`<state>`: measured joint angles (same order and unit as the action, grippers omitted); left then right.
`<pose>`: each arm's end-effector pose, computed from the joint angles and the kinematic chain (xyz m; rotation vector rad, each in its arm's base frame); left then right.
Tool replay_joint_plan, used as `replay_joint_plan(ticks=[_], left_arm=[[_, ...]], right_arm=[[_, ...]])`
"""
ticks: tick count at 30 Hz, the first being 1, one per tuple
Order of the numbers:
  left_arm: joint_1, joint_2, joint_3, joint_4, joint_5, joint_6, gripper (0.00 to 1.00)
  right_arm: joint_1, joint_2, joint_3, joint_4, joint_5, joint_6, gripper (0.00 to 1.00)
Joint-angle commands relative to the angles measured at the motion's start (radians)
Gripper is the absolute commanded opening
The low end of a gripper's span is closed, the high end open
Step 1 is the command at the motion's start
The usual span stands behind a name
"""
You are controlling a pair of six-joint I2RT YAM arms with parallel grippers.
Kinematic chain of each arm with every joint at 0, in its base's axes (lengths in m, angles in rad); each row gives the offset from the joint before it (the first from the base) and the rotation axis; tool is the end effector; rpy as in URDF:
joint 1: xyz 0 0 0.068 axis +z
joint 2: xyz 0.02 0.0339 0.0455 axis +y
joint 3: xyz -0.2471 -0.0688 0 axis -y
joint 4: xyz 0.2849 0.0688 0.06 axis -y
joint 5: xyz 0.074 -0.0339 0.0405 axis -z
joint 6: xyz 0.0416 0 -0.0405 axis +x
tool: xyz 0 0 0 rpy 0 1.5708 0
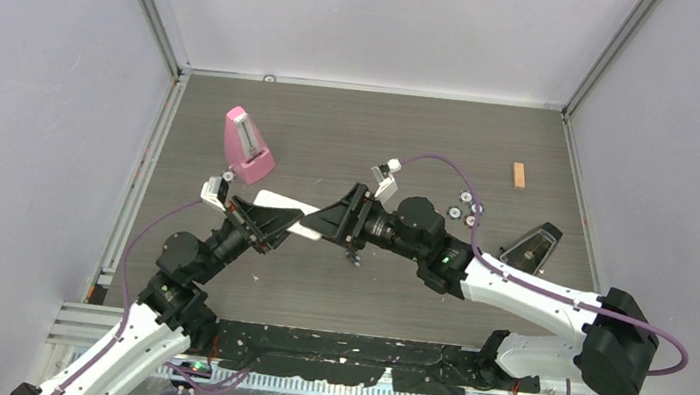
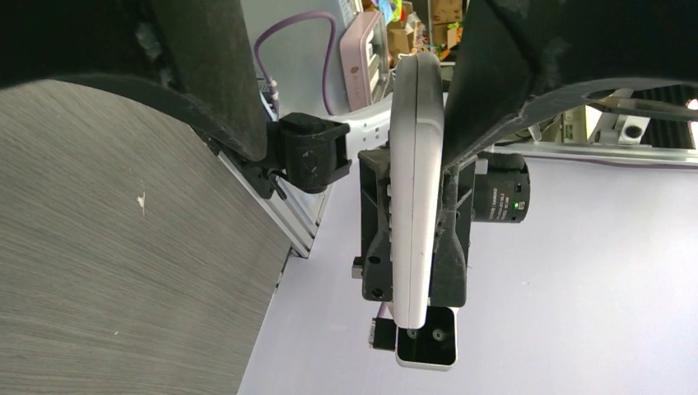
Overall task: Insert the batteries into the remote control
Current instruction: Load the battery cover into the remote control.
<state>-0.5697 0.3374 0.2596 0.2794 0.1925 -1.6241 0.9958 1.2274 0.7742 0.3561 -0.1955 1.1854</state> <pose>0.1540 -0.1081 0.2560 -0.6706 1.5451 -1.8969 0.1746 0.2843 0.2642 0.0122 2.0201 1.7104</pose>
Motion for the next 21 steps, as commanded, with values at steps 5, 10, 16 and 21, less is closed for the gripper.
replay_joint_plan(ticks=[5,10,16,21], left_arm=[[-0.006,-0.03,0.014,0.0,0.02,0.025,0.0],[-0.007,-0.043,0.017,-0.009,0.031,0.035,0.0],[-0.007,-0.066,0.021,-0.023,0.032,0.032,0.0],[-0.007,-0.068,0.033,-0.046,0.034,0.028,0.0]], right_arm=[[0.003,-0.161,-0.019,-0.003,-0.002,-0.056,0.92],[0.003,-0.205,-0.037,-0.035,-0.029,-0.097,0.91],[0.002,-0.201,-0.006,-0.105,-0.049,-0.168,0.68],[0.003,-0.186,0.003,-0.118,-0.032,-0.167,0.54]])
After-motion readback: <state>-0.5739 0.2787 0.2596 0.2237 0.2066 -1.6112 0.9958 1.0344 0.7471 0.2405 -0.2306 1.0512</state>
